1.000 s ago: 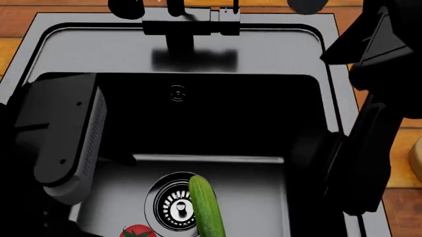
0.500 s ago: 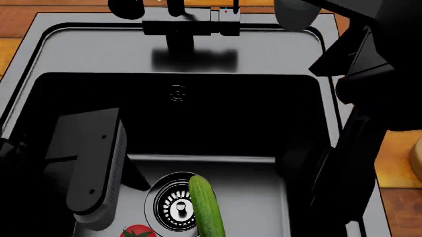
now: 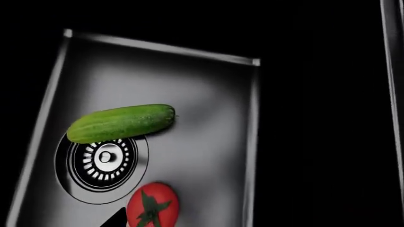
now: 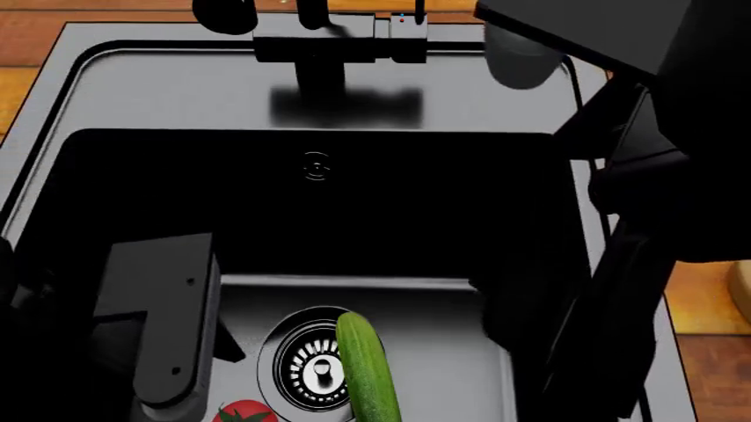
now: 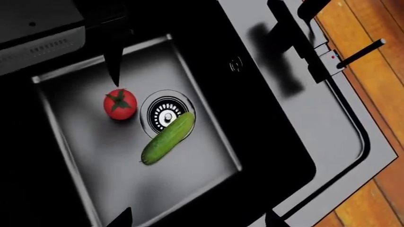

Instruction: Pick the vegetables from the sink and place them on the cutting board.

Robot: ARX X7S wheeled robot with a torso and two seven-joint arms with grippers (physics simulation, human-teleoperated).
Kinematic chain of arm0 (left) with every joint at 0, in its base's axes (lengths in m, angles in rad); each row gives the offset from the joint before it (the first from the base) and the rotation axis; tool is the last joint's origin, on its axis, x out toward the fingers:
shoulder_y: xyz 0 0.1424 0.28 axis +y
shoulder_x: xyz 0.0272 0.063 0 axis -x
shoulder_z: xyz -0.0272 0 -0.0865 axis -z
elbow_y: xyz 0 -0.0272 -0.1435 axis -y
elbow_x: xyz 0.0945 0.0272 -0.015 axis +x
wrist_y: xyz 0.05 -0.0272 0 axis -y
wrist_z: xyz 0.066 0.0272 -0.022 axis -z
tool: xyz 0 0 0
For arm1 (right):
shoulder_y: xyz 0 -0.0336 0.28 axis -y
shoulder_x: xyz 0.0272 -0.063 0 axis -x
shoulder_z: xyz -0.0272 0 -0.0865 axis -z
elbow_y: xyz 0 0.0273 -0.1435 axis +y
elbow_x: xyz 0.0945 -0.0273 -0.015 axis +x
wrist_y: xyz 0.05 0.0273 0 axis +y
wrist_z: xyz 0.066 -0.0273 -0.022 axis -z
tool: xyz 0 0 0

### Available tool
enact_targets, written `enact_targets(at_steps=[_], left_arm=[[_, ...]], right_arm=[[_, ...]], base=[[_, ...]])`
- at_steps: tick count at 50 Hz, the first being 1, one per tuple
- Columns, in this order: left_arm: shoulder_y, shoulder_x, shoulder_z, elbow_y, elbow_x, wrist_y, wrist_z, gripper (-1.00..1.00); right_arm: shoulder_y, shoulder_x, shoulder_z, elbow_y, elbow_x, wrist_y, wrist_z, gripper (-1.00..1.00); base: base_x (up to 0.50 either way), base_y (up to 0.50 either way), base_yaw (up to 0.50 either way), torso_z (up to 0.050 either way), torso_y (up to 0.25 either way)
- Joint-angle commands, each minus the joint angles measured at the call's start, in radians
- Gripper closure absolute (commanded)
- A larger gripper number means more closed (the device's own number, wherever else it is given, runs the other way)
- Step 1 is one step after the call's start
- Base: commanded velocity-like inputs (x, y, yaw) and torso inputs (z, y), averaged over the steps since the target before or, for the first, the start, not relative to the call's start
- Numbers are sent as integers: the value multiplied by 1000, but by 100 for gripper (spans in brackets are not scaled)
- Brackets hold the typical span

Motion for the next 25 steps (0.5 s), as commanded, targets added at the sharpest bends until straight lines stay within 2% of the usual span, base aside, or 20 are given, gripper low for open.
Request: enact_targets(at_steps=[1,25], left_arm=[[25,5,33,-43,37,64,-2,-100],[75,14,59,-94,58,118,-49,-100]], right_arm=[[-14,-11,24,-14,27,-1,19,-100],[-37,4,18,-26,87,-21,77,-100]], base=[[0,0,0,0,0],[0,0,0,0,0]])
